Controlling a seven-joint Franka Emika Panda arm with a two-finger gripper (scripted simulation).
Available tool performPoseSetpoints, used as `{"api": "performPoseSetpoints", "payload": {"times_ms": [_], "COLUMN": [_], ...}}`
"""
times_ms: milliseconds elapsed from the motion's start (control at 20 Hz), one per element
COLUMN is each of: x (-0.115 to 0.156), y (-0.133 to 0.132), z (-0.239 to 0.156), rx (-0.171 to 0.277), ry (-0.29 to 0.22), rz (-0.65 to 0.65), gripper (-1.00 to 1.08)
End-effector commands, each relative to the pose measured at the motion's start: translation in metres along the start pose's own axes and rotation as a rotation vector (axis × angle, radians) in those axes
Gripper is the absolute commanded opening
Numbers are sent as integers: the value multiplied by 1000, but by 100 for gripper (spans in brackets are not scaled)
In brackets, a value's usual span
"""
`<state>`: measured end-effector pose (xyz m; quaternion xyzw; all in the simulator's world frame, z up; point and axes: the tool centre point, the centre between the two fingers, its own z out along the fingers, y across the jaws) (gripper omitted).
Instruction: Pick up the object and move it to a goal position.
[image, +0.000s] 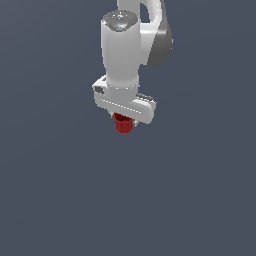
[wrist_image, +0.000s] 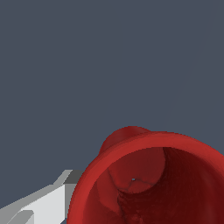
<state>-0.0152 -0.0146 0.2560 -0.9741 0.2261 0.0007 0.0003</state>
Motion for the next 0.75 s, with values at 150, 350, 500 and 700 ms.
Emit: {"api": "performPoseSetpoints", "payload": {"times_ms": [150,350,500,700], "x": [-14,-20,-23,-24], "y": [8,11,13,13], "z": [-41,-61,-70,-74], "rx": [0,0,0,0], "ry": [1,1,1,1], "rz": [0,0,0,0], "gripper": [-100,-100,-100,-100]}}
